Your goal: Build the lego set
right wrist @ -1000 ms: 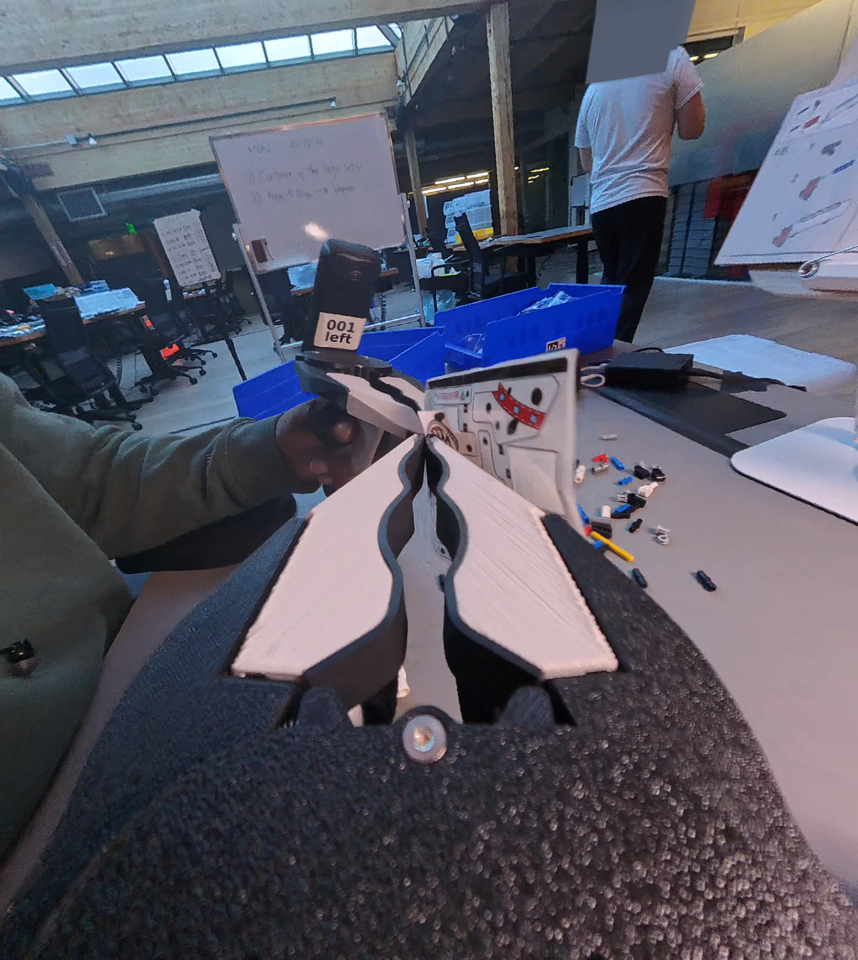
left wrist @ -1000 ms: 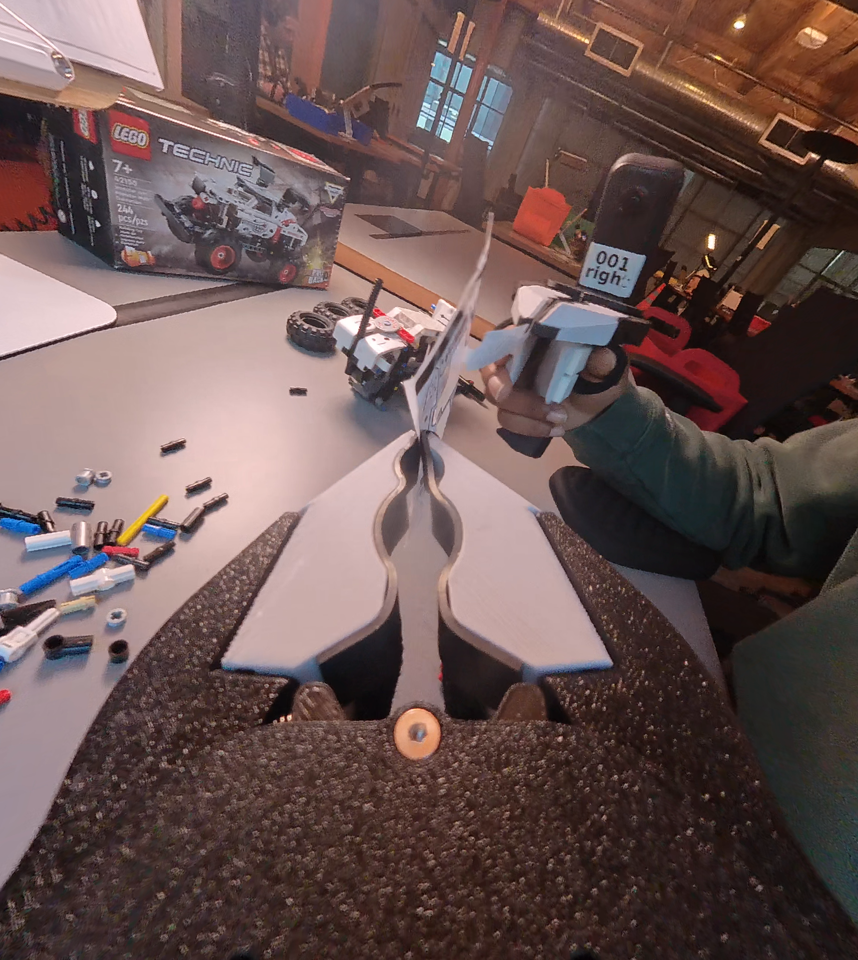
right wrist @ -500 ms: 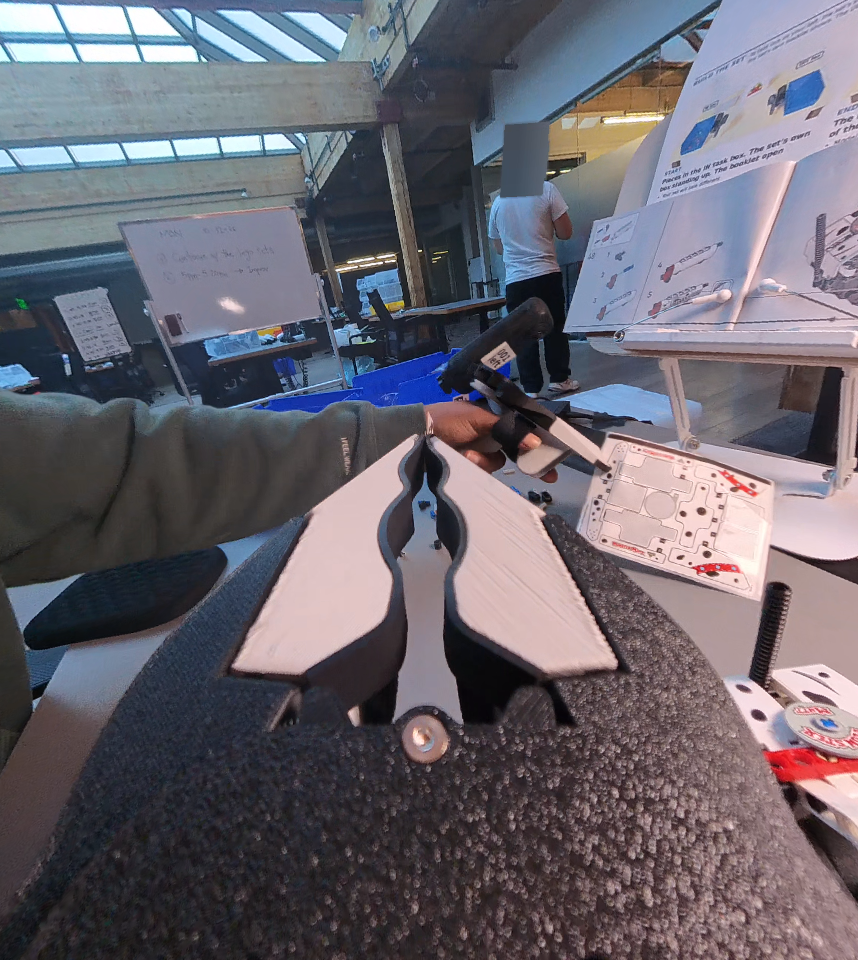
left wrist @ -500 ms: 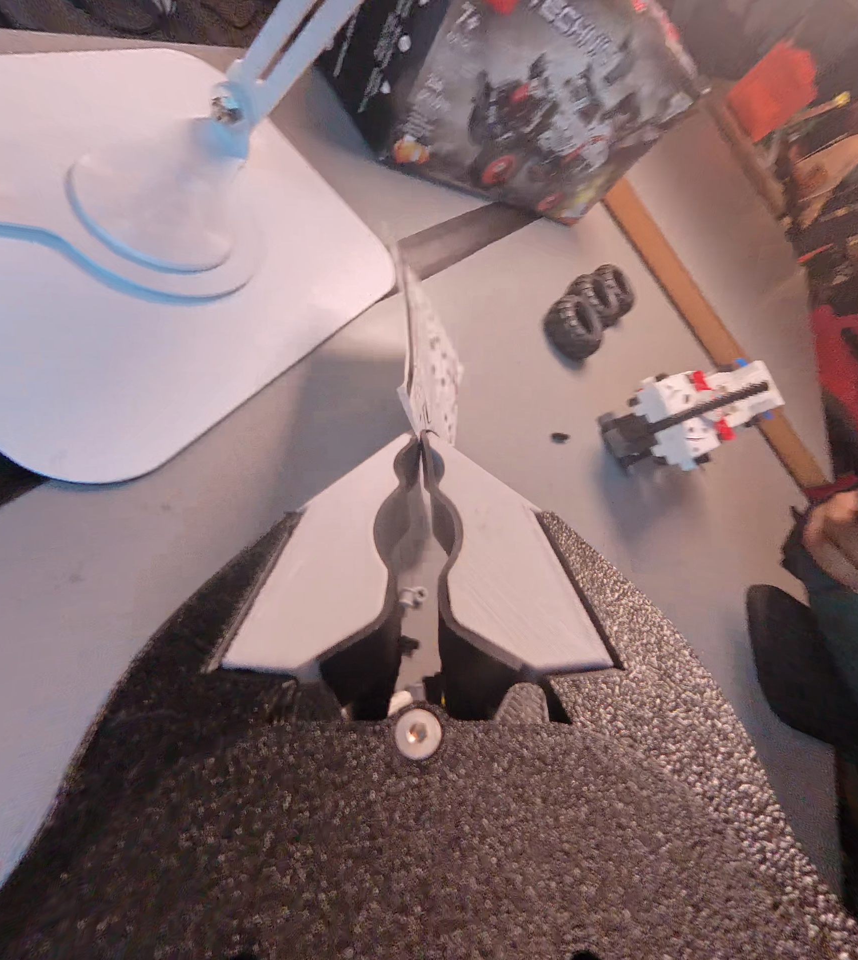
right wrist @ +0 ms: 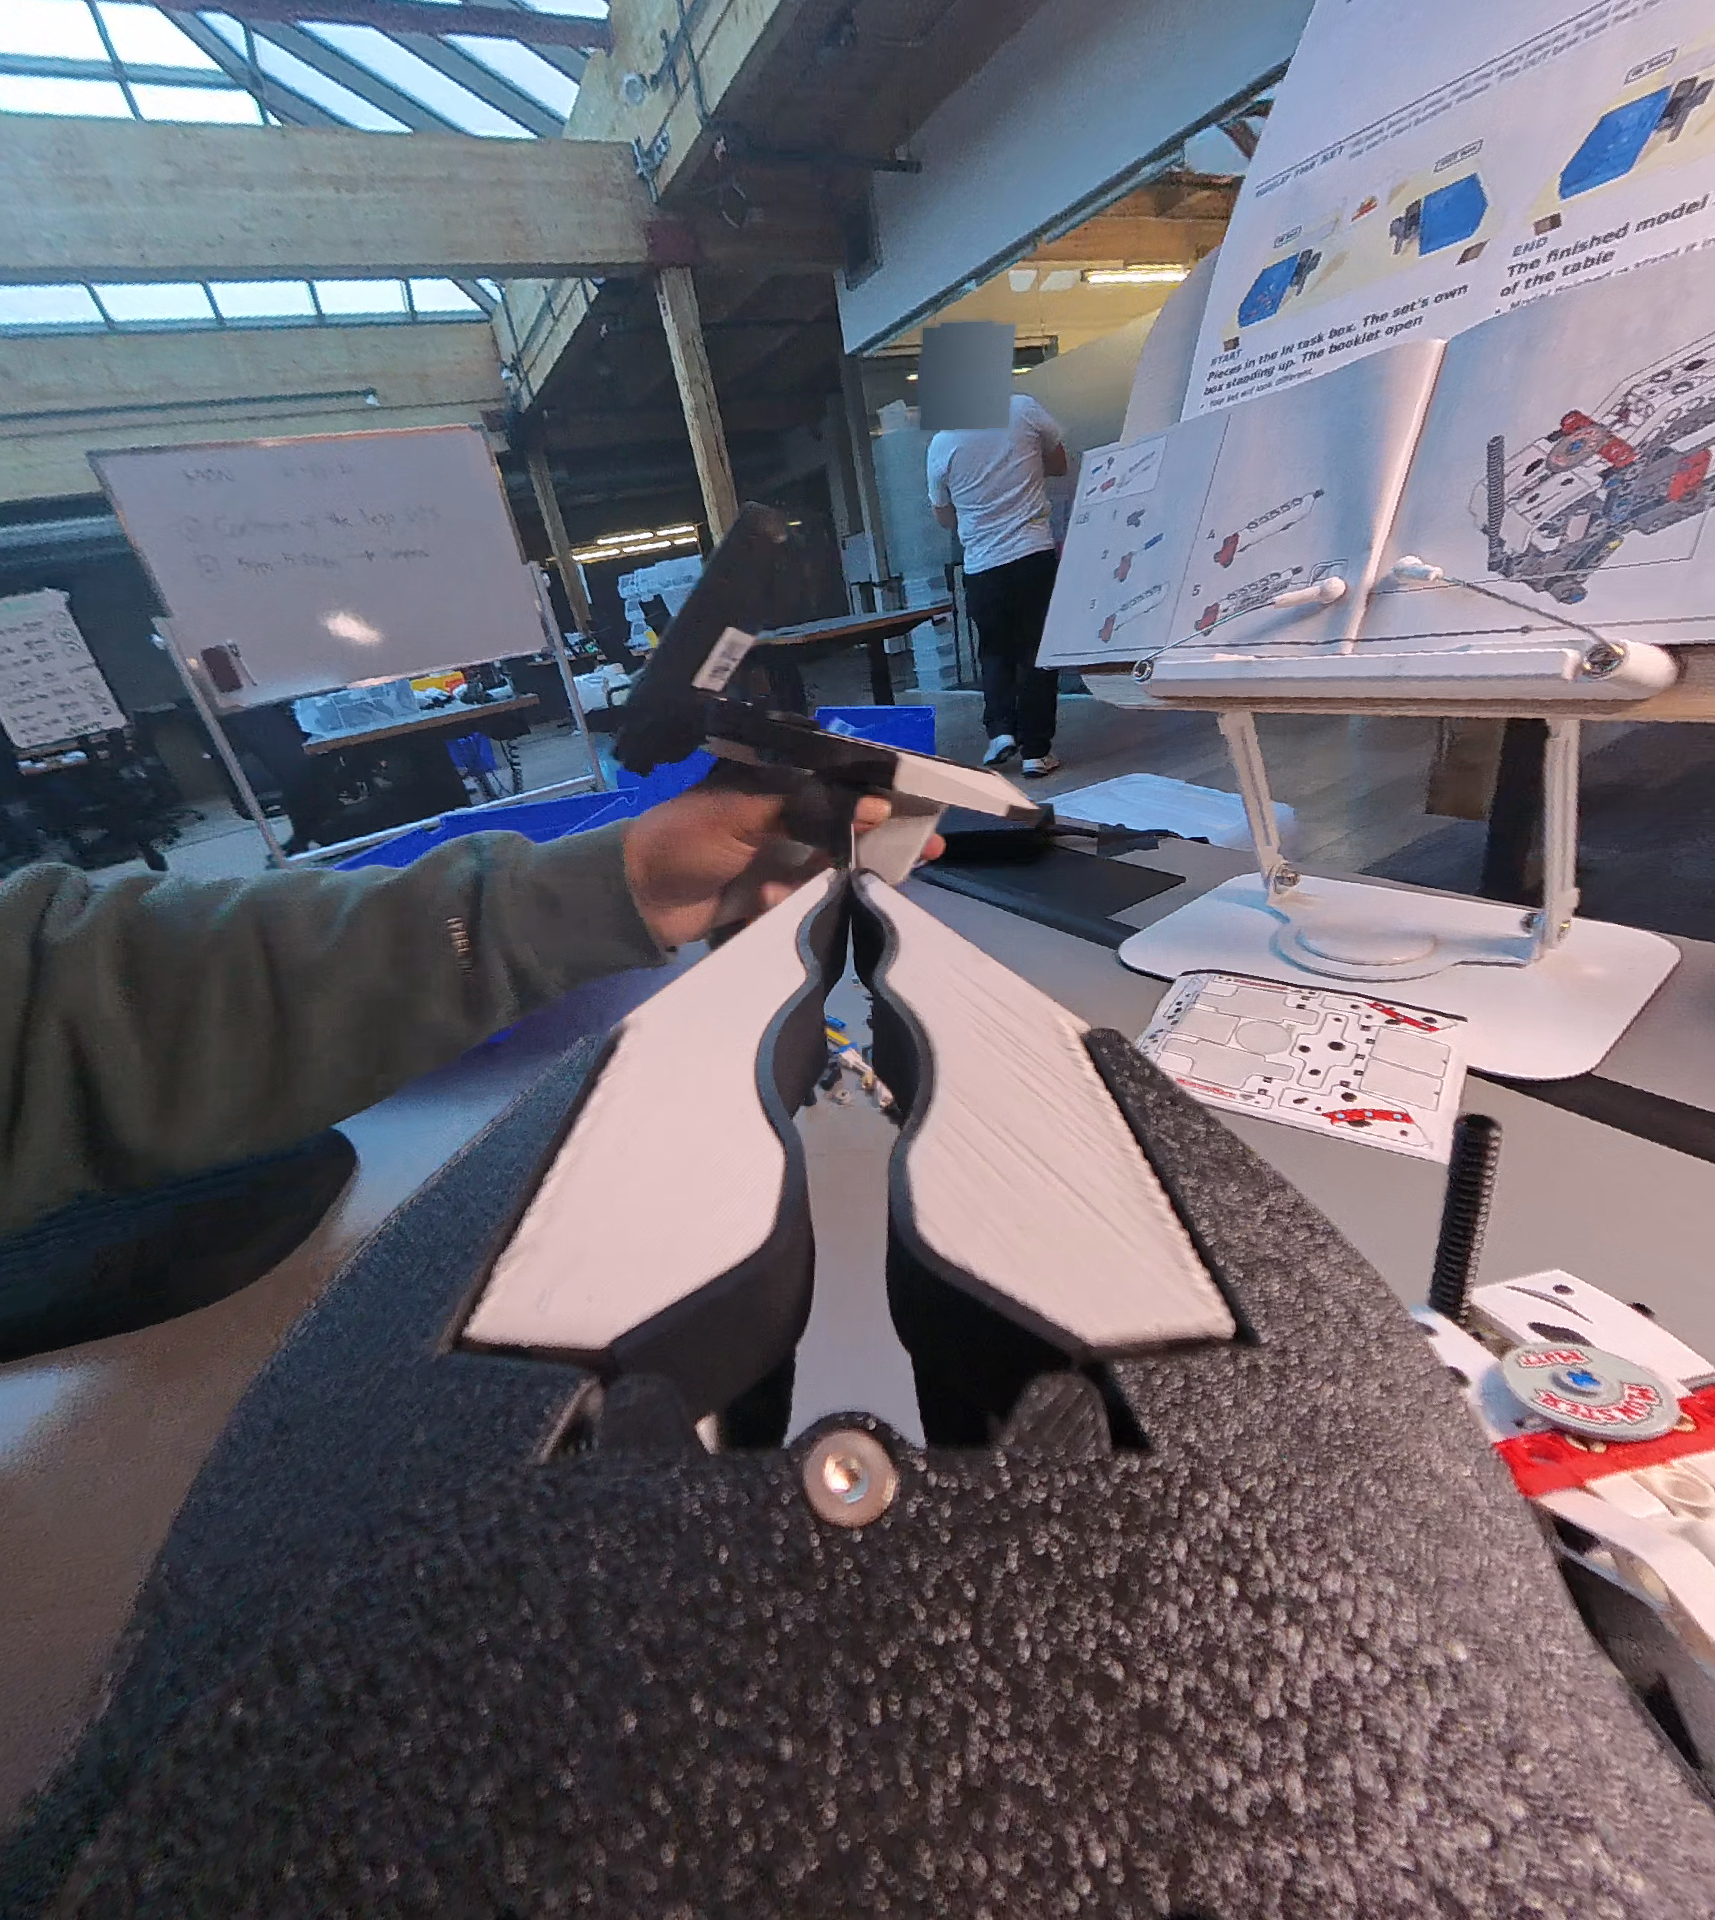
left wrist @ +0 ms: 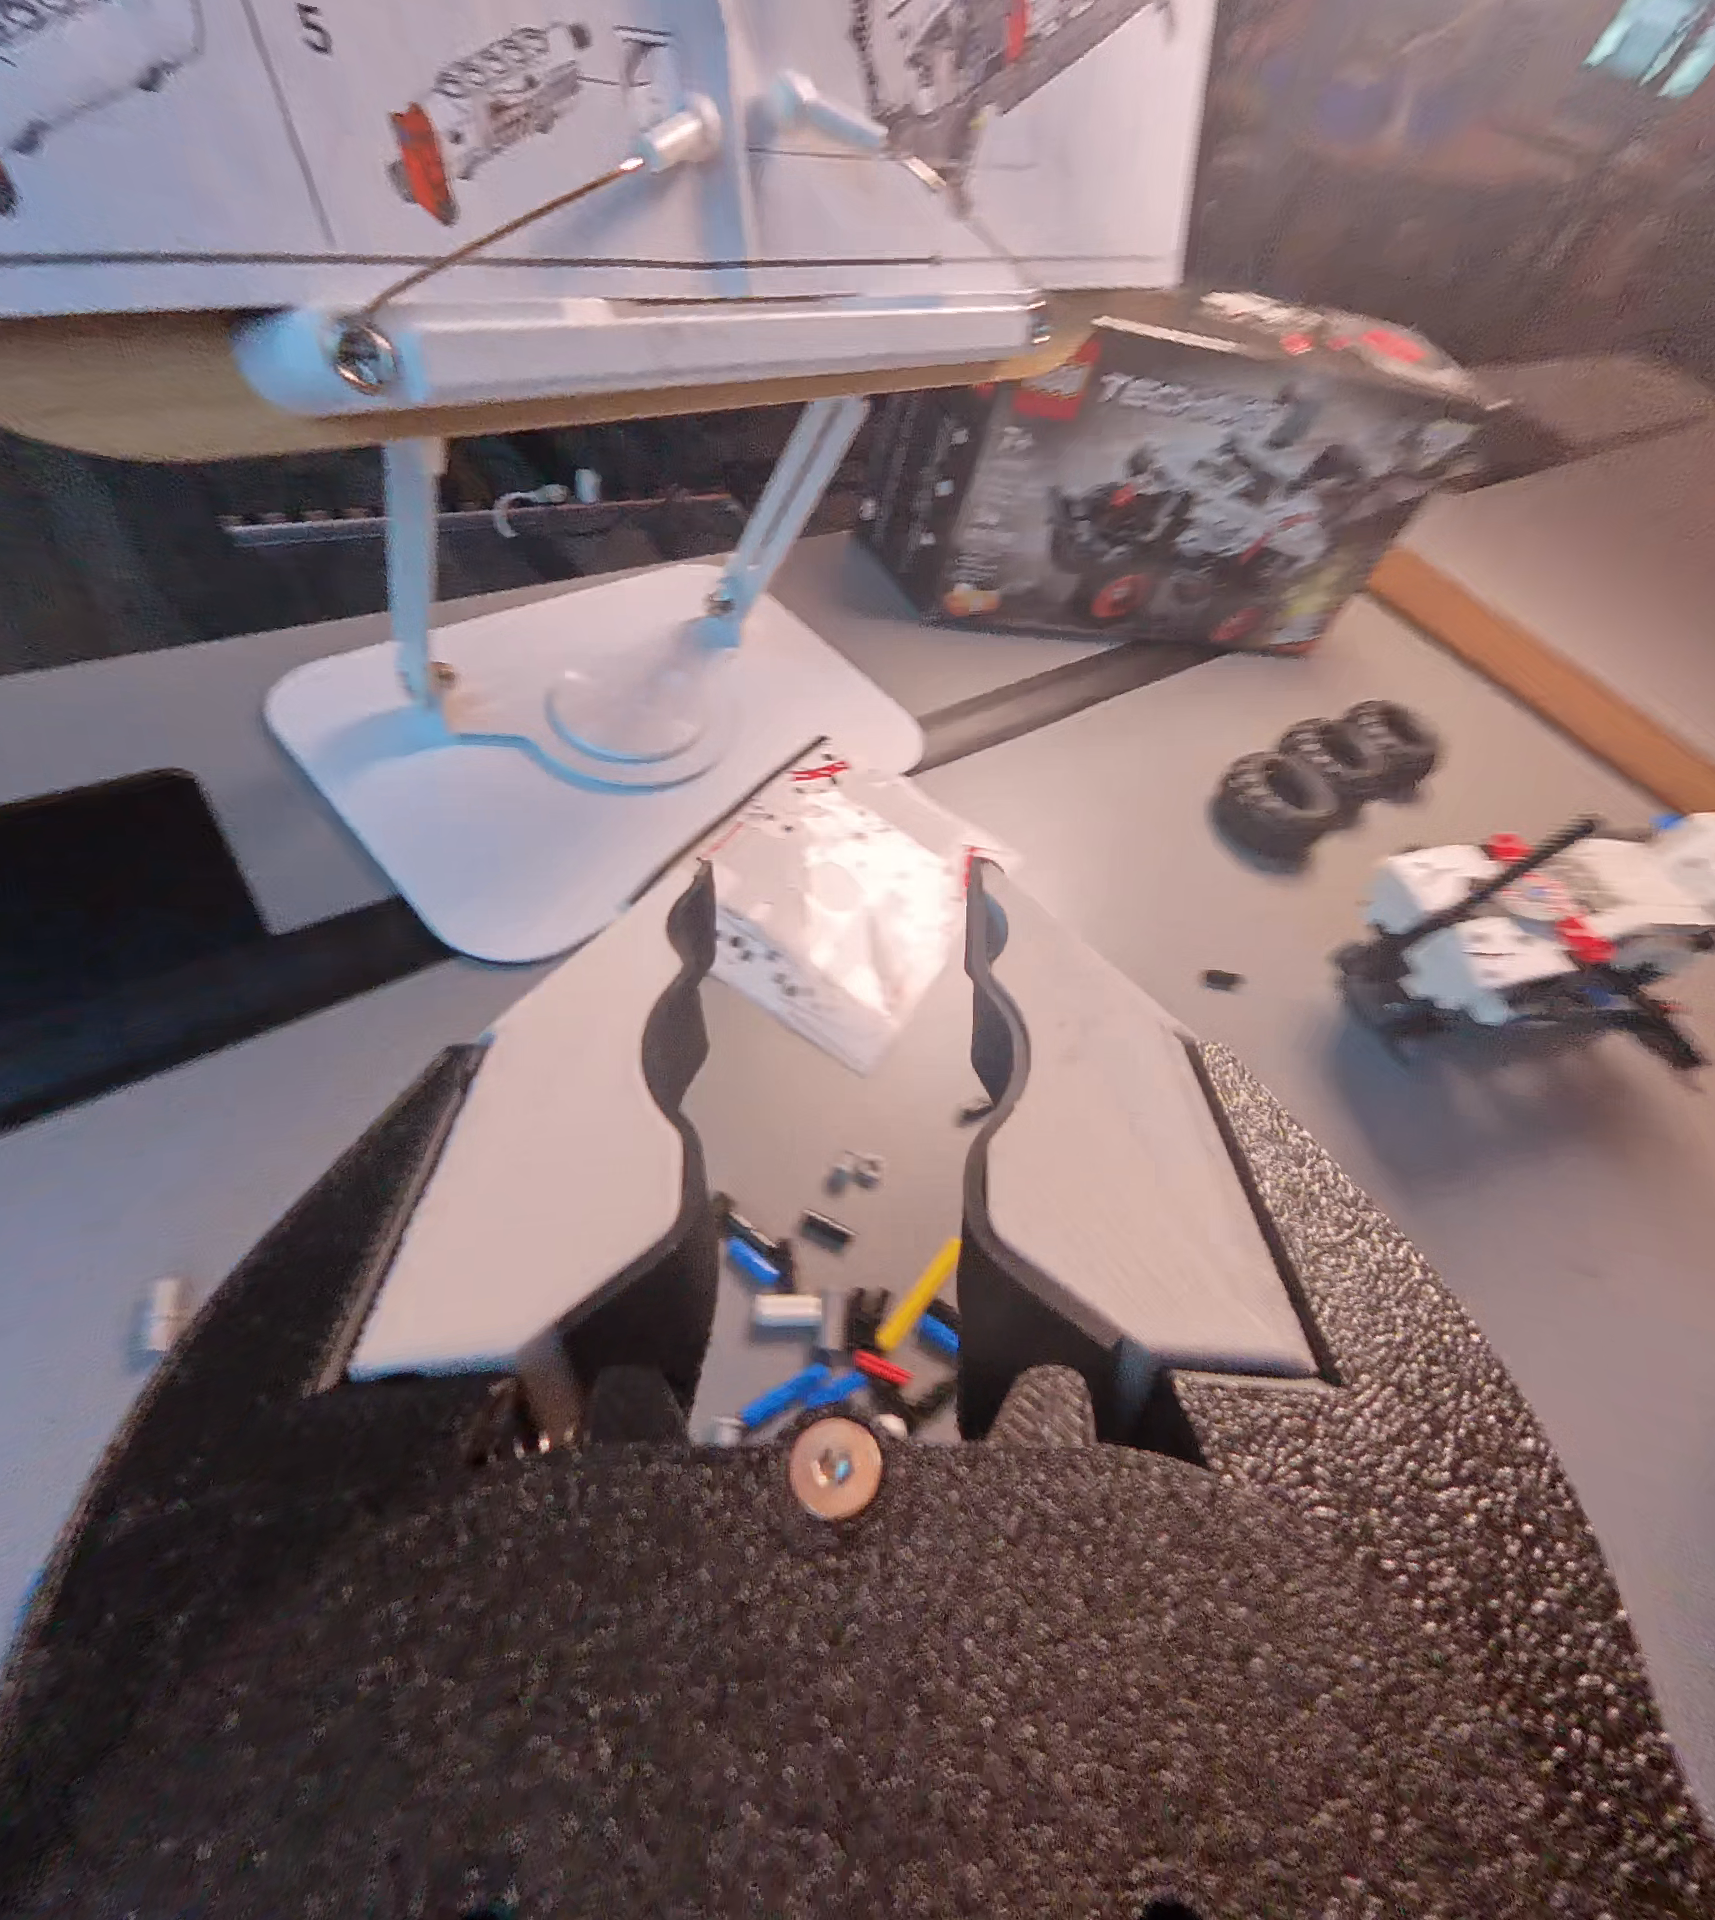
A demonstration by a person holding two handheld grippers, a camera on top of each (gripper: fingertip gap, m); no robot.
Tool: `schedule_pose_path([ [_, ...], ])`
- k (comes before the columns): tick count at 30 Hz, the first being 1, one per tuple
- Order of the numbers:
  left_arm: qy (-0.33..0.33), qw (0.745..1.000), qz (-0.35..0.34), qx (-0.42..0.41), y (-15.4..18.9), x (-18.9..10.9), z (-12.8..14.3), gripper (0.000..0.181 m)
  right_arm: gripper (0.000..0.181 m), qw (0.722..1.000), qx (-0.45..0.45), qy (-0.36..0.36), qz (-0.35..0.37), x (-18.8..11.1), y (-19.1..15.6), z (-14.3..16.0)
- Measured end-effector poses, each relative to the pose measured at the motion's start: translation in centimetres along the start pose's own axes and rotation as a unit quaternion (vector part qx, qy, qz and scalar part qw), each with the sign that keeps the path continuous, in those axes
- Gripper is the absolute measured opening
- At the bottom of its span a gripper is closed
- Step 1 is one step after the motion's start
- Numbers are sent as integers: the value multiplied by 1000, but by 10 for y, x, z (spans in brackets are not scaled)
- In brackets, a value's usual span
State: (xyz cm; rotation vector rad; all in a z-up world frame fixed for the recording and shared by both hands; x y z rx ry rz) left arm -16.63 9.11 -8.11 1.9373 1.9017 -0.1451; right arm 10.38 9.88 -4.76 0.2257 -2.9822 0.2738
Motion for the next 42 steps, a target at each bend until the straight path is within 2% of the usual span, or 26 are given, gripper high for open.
schedule_pose_path([
  [2, 20, 996, 75, -54, 29, -24, 11, 47, 0, 1000, -25, -6, 14, 4, -3, 3],
  [5, 35, 975, 173, -134, 69, -58, 35, 46, 0, 996, -81, -21, 31, 12, -14, 12],
  [11, 57, 930, 270, -242, 116, -97, 80, 48, 0, 969, -233, -57, 52, 35, -47, 37],
  [14, 76, 902, 318, -283, 124, -103, 82, 43, 0, 931, -348, -73, 81, 45, -61, 49],
  [18, 81, 892, 334, -294, 123, -105, 84, 37, 0, 867, -477, -77, 122, 54, -72, 56],
  [22, 78, 871, 355, -332, 125, -104, 88, 33, 0, 816, -557, -85, 132, 63, -82, 63],
  [27, 75, 867, 343, -355, 118, -101, 92, 23, 0, 781, -605, -96, 120, 70, -90, 76],
  [30, 74, 866, 342, -358, 118, -101, 92, 17, 0, 774, -614, -101, 122, 71, -90, 79],
  [33, 72, 876, 330, -346, 118, -99, 93, 5, 0, 768, -620, -105, 120, 71, -89, 81],
  [37, 73, 888, 319, -323, 117, -99, 92, 0, 0, 770, -618, -117, 107, 72, -90, 86],
  [40, 66, 911, 299, -276, 116, -98, 94, 0, 15, 803, -575, -123, 98, 73, -87, 87],
  [41, 69, 919, 289, -260, 113, -99, 92, 0, 41, 821, -550, -138, 68, 74, -90, 90],
  [42, 72, 926, 278, -243, 110, -100, 90, 0, 51, 839, -521, -147, 49, 73, -92, 91],
])
Point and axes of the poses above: each gripper's, where its closed fingertips meet, x out along the fingers, z out of its underside, y = z × x across the jaws, the point moved 5 cm from there along -x, back along the fingers, and after that the axes turned 2 degrees about -z, right-handed, at the moved point
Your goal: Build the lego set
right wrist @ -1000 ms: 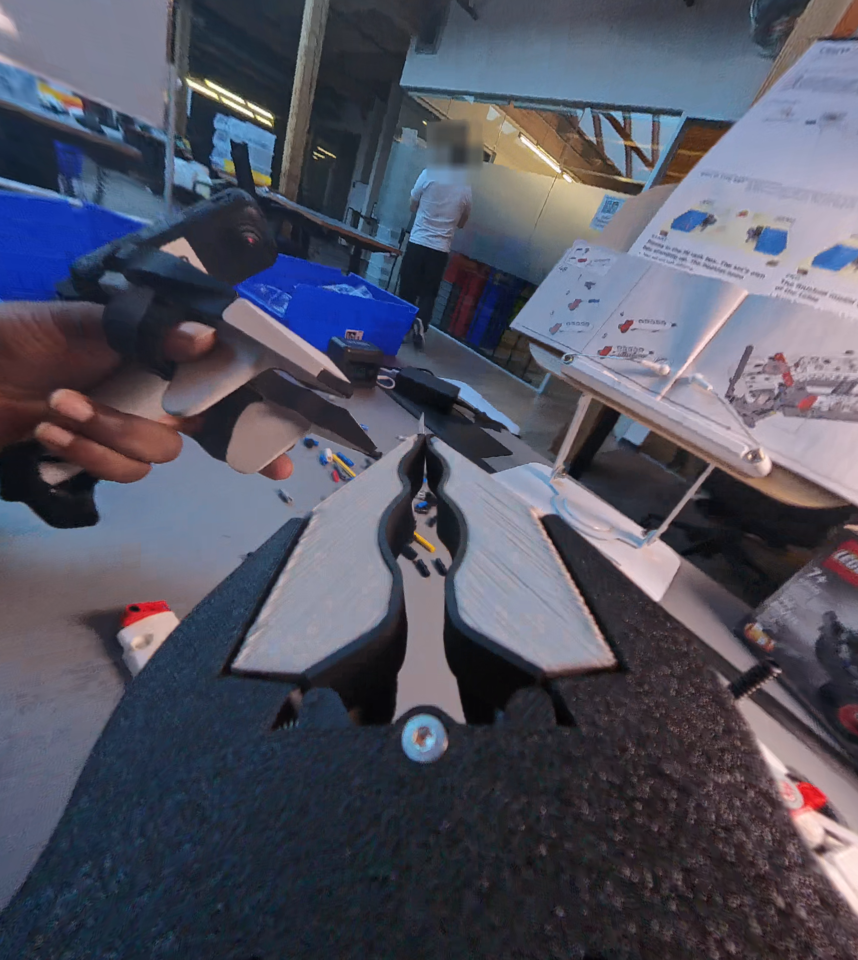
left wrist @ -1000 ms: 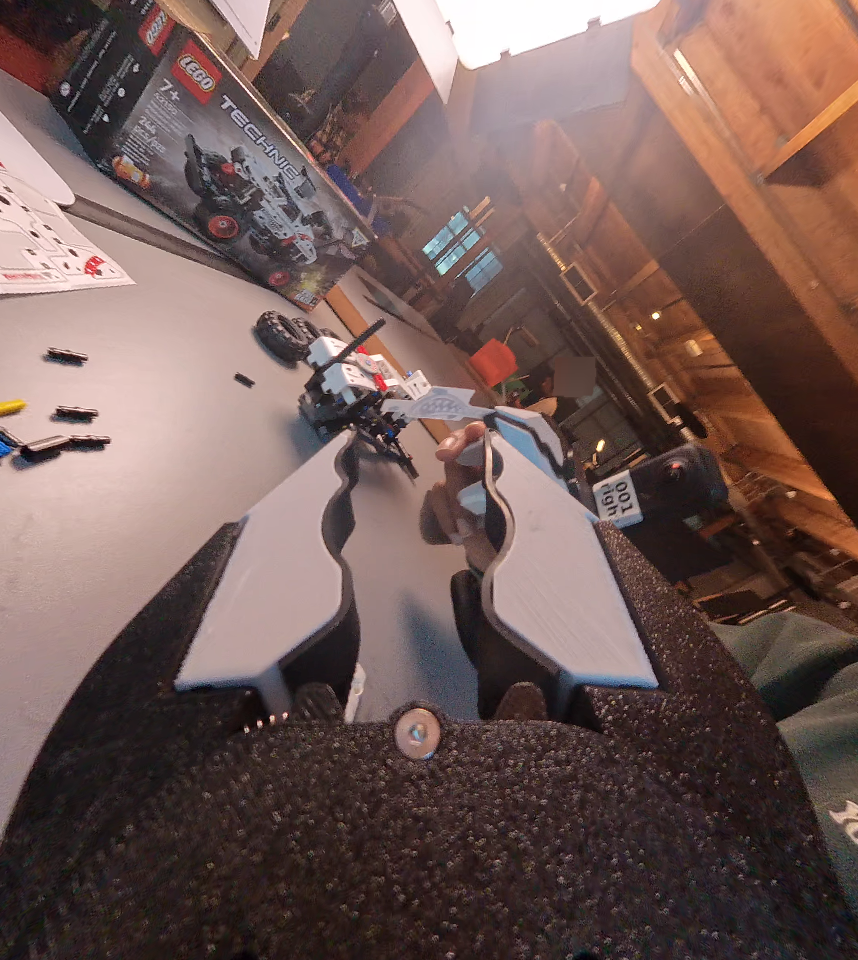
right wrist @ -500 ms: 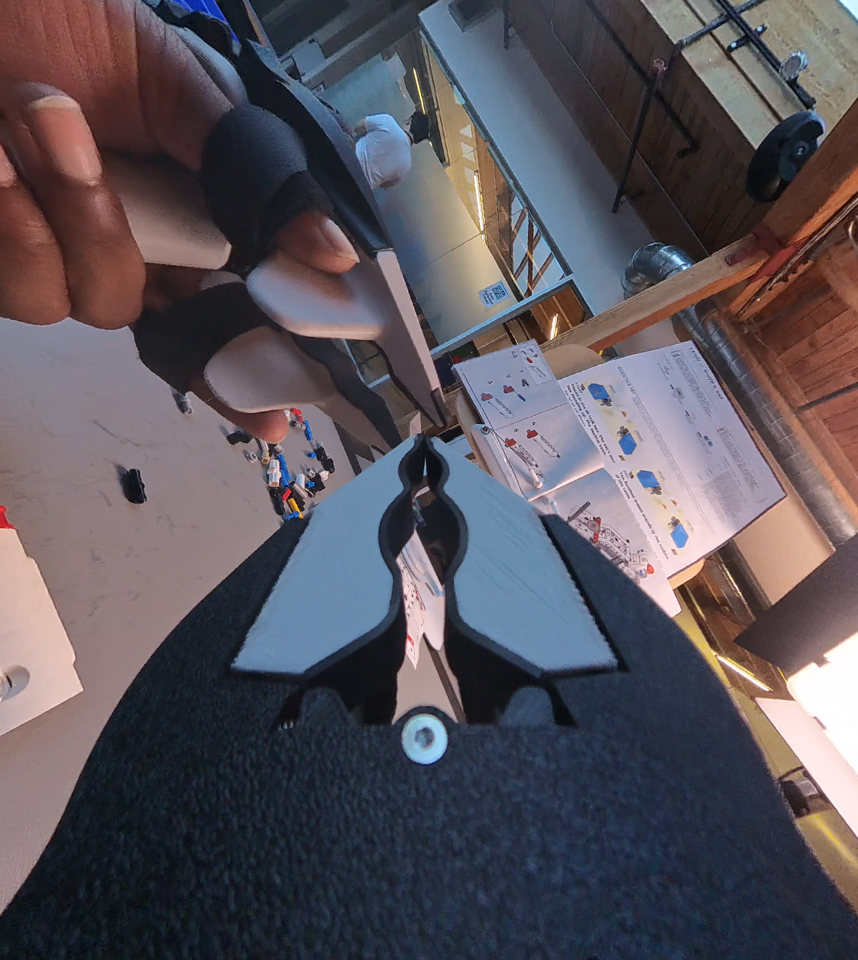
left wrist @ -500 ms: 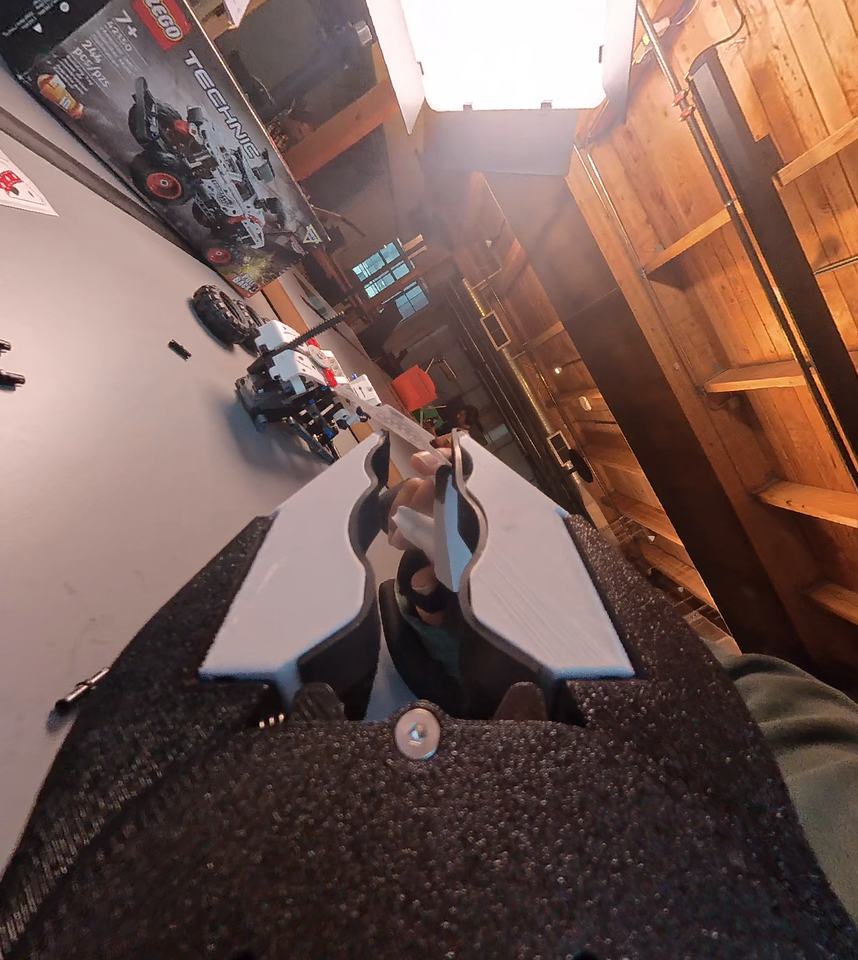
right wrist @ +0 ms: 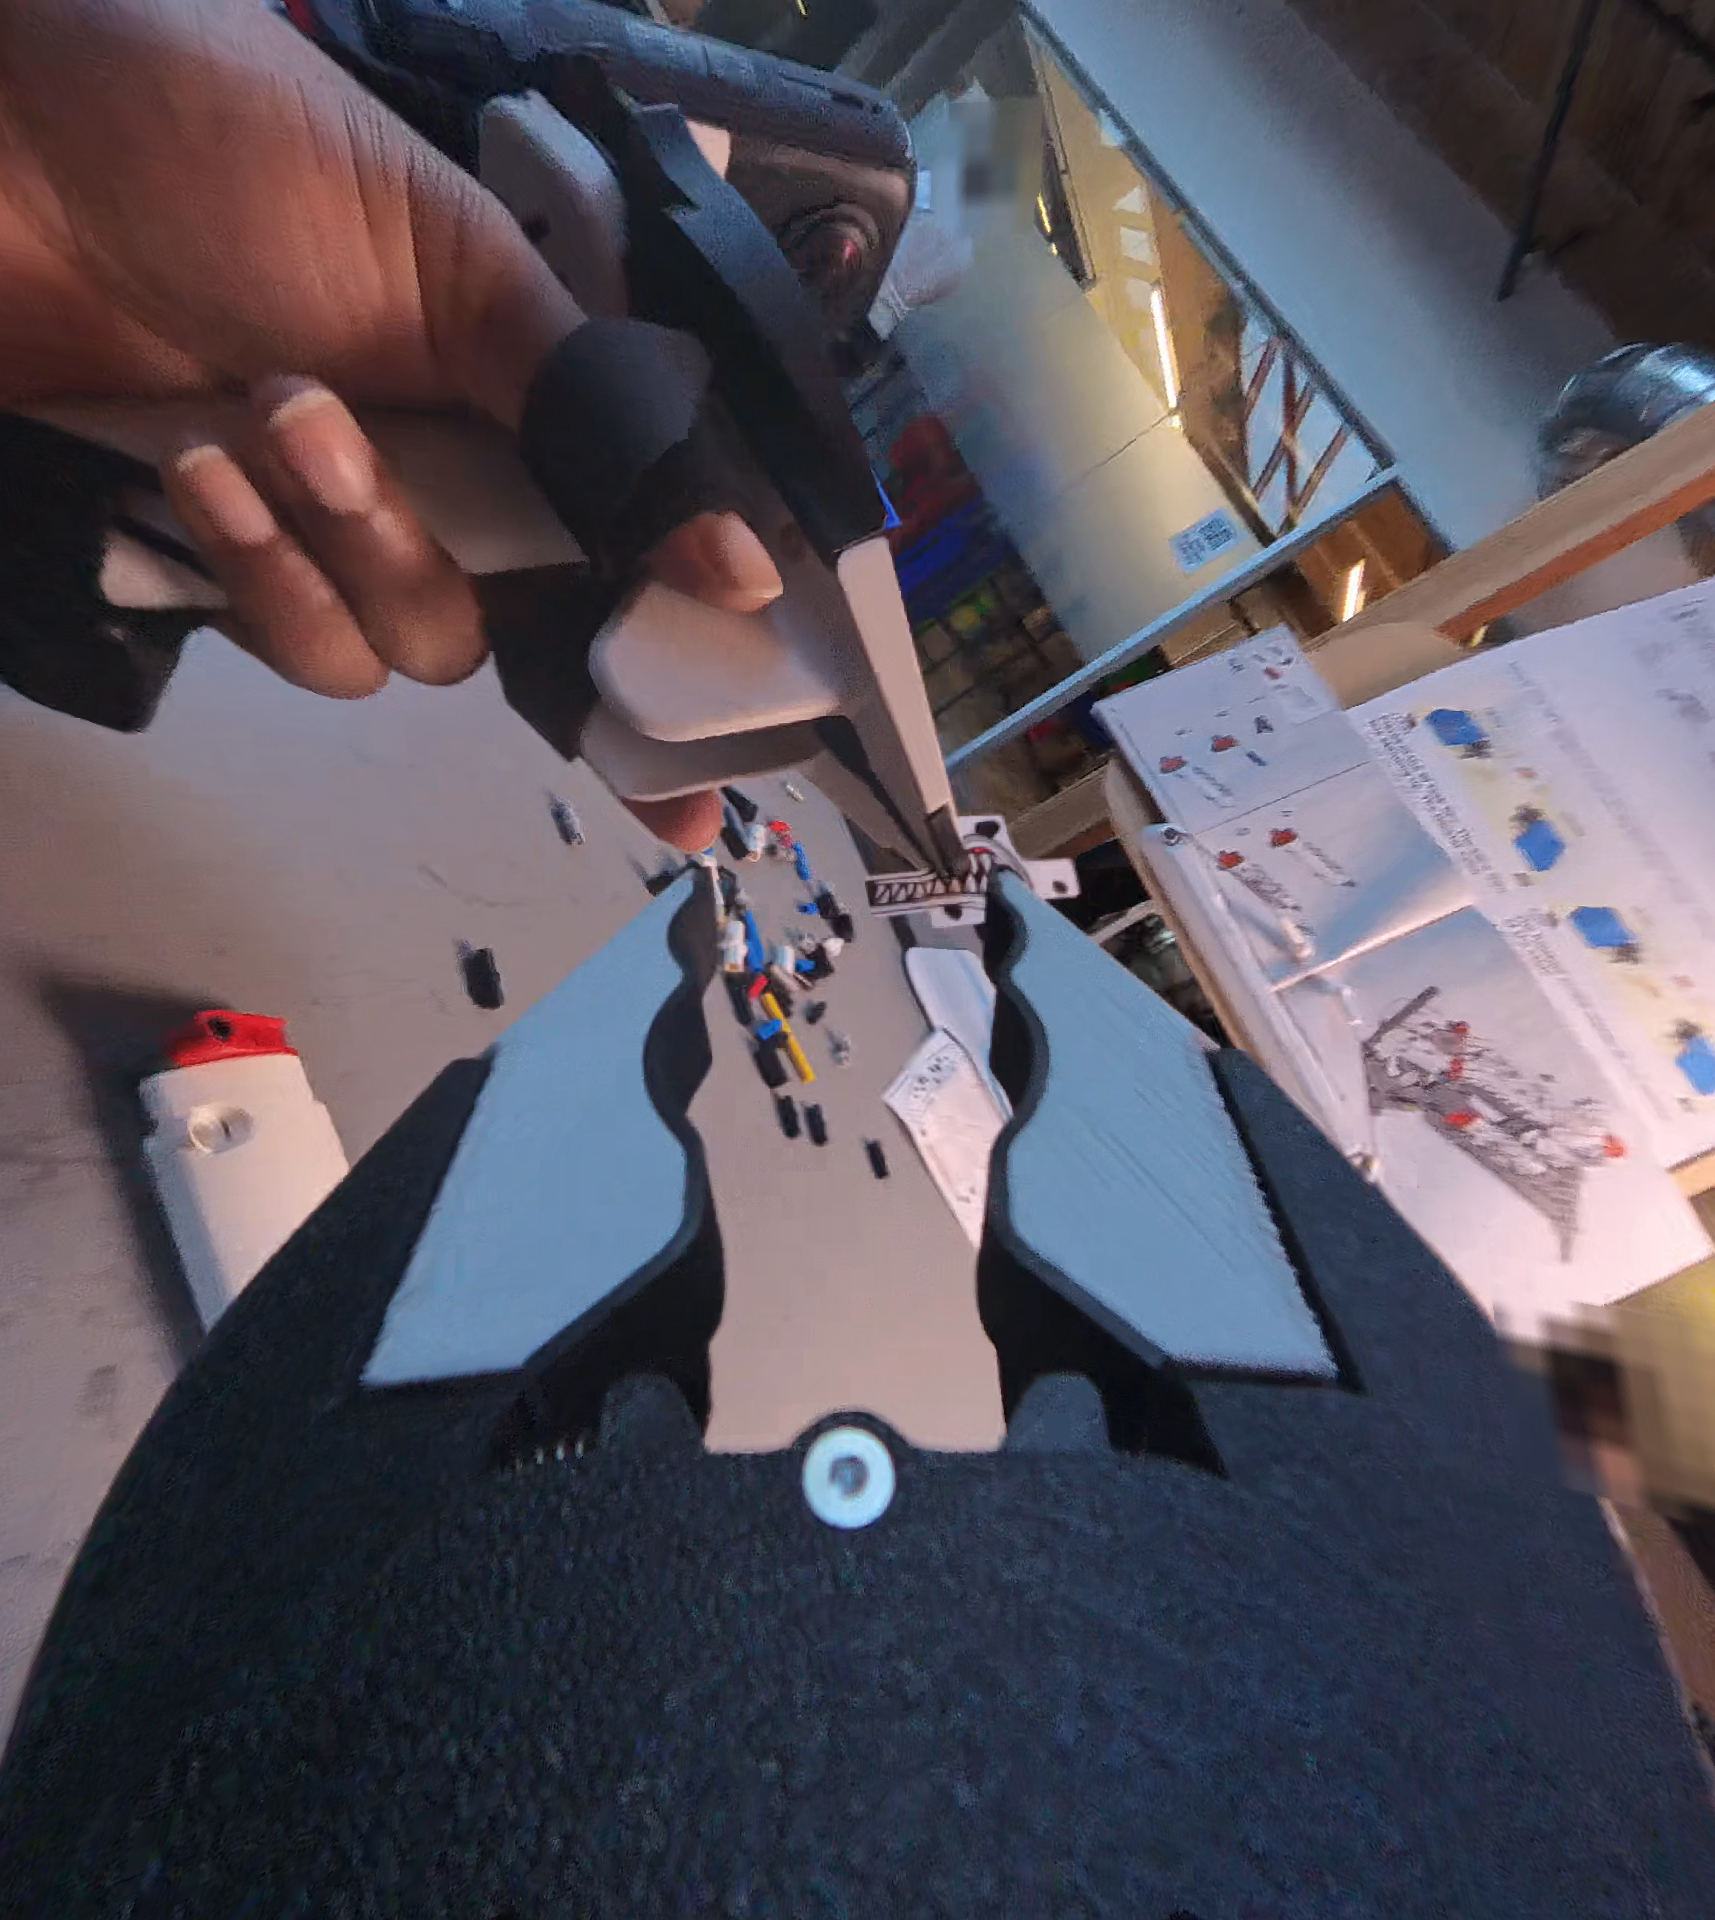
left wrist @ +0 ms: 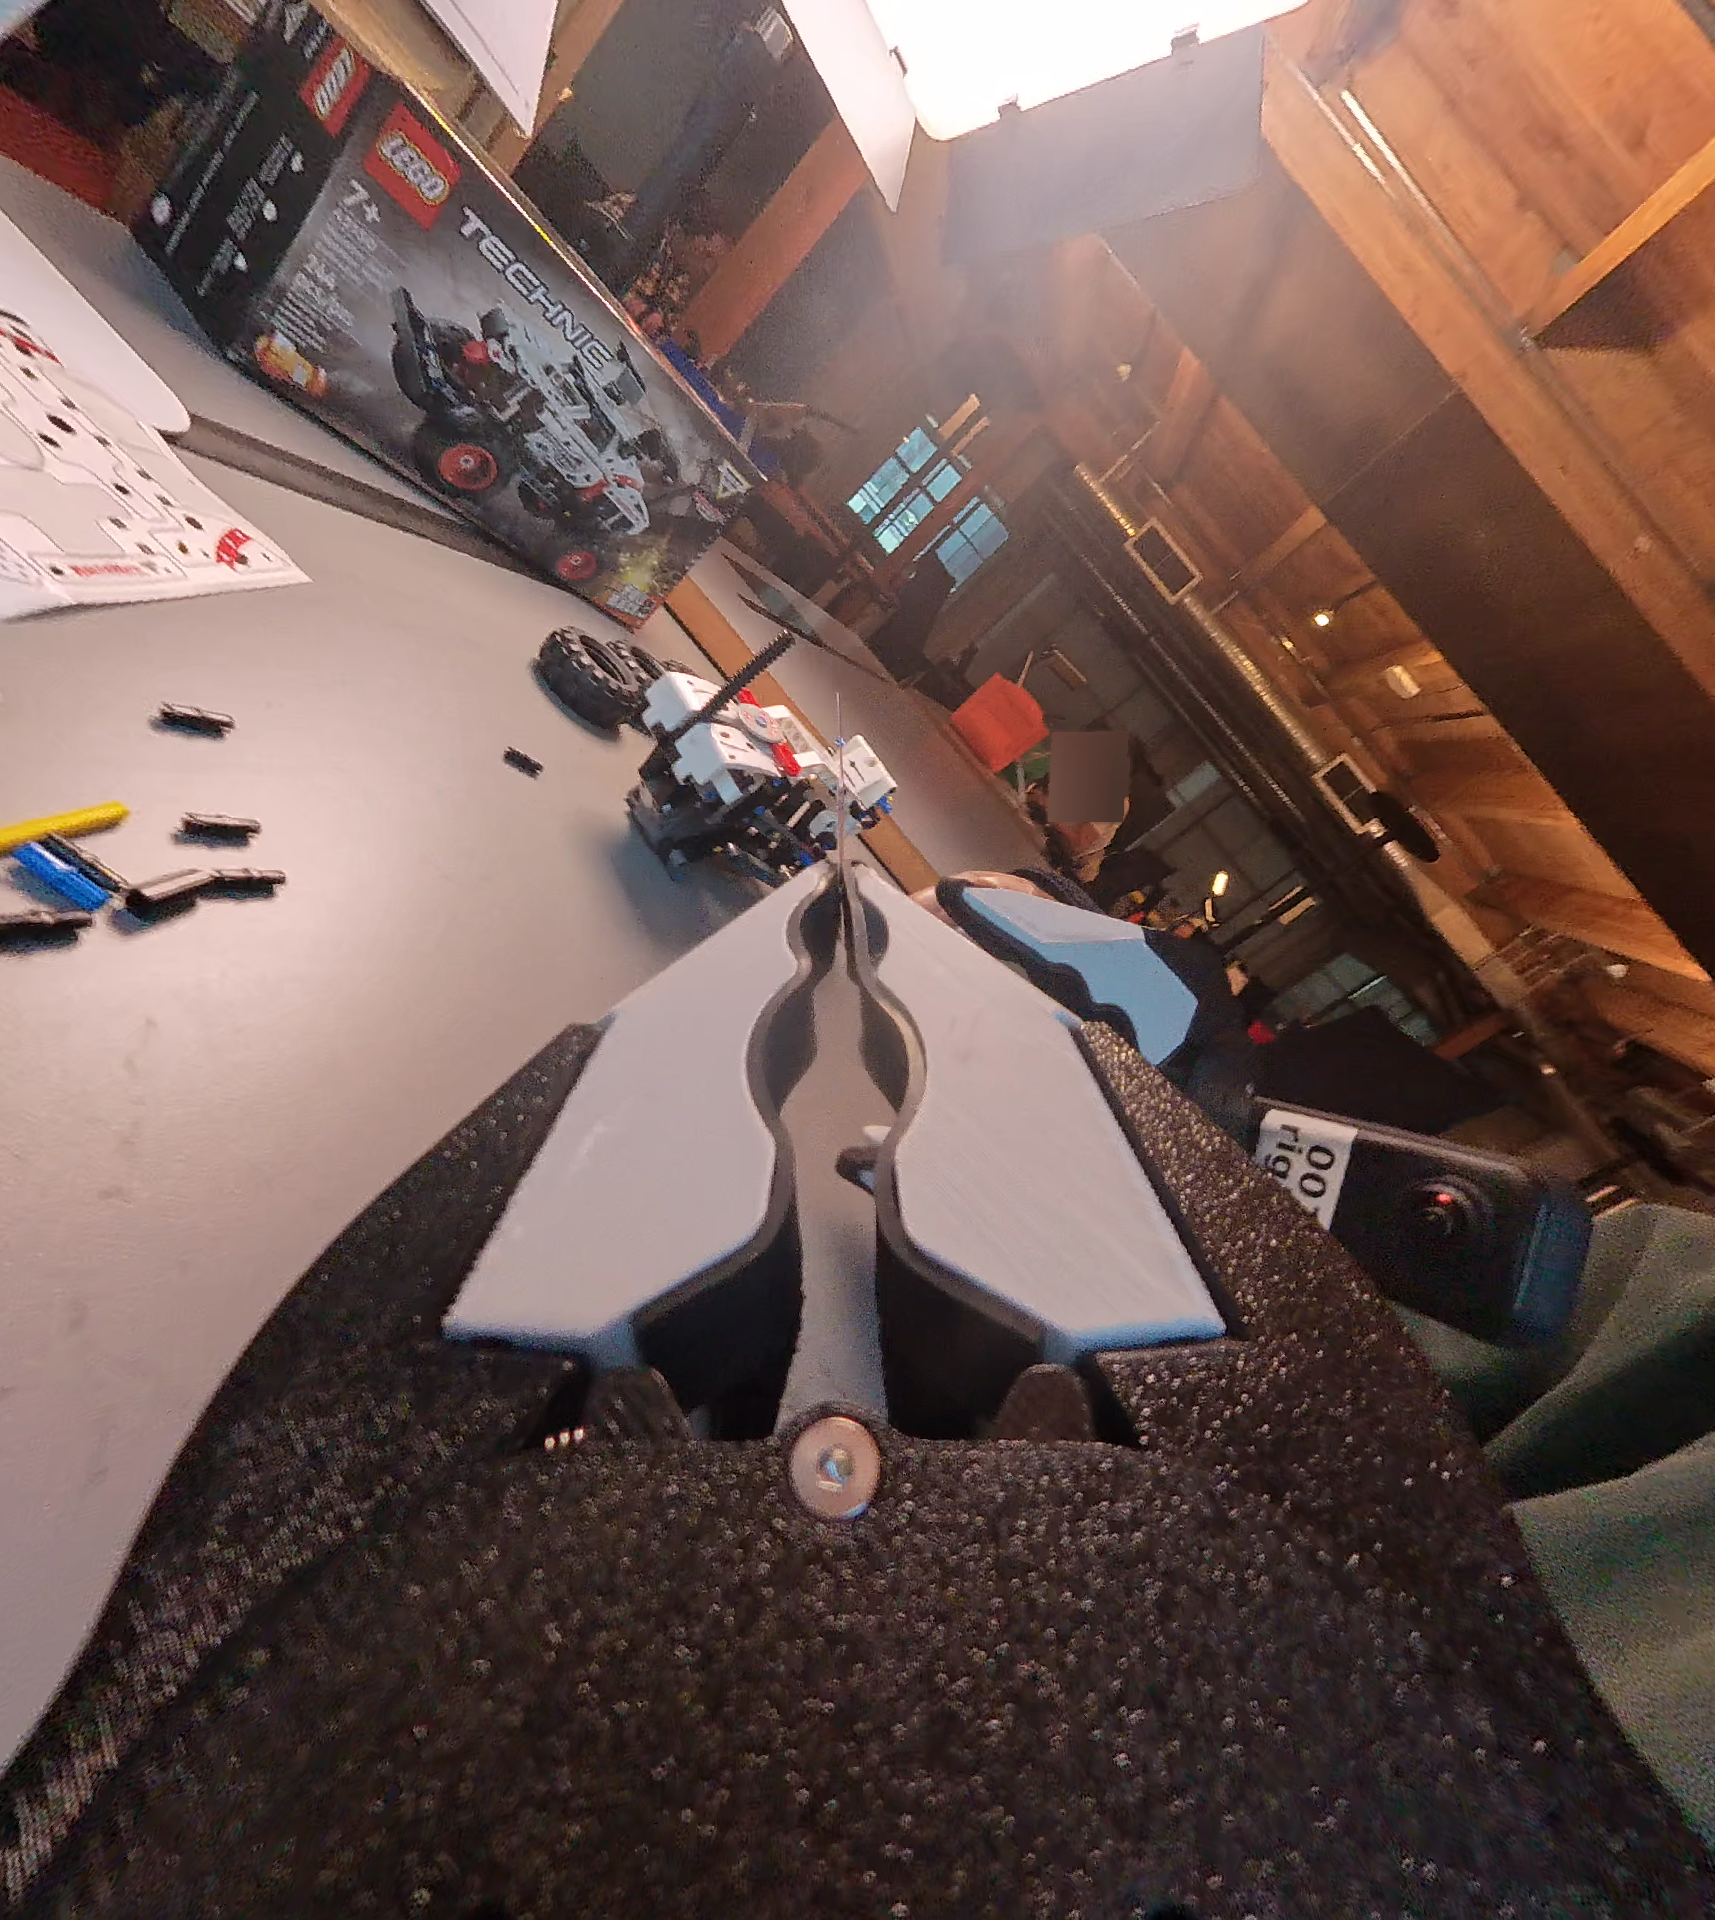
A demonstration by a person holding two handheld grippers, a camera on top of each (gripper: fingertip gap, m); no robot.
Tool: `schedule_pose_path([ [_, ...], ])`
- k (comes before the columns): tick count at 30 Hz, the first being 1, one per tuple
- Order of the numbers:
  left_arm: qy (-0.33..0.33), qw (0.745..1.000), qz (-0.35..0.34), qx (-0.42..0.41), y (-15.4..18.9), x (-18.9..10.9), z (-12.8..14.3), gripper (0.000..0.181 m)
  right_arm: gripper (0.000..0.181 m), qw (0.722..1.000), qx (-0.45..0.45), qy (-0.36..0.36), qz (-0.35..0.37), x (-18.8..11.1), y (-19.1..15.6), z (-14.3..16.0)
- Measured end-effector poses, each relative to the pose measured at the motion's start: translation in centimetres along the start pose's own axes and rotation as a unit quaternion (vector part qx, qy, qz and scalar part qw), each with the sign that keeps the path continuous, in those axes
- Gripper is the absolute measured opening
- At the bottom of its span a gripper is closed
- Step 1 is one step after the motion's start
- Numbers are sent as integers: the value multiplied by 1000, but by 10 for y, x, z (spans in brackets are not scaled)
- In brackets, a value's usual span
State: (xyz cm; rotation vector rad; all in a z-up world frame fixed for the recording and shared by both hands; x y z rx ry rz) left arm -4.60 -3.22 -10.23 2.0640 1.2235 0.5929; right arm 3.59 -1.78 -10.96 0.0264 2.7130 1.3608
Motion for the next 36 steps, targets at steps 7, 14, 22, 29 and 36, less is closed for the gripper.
schedule_pose_path([
  [7, -157, 972, 0, 172, 9, -9, 4, 0, 39, 936, 325, 65, -119, -16, 36, 3],
  [14, -253, 942, 24, 220, 16, -6, 32, 0, 25, 833, 468, 69, -285, -28, 28, 22],
  [22, -272, 938, 30, 214, 13, -3, 41, 0, 15, 840, 452, 41, -298, -27, 20, 31],
  [29, -276, 937, 31, 212, 13, -2, 43, 0, 1, 841, 452, 43, -293, -27, 21, 32],
  [36, -265, 941, 28, 210, 14, -3, 39, 1, 0, 846, 447, 48, -286, -28, 23, 30],
])
Point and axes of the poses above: each gripper's, where its closed fingertips meet, x out along the fingers, z out of its underside, y = z × x across the jaws, the point moved 5 cm from there along -x, back along the fingers, and after that the axes turned 2 degrees about -z, right-handed, at the moved point
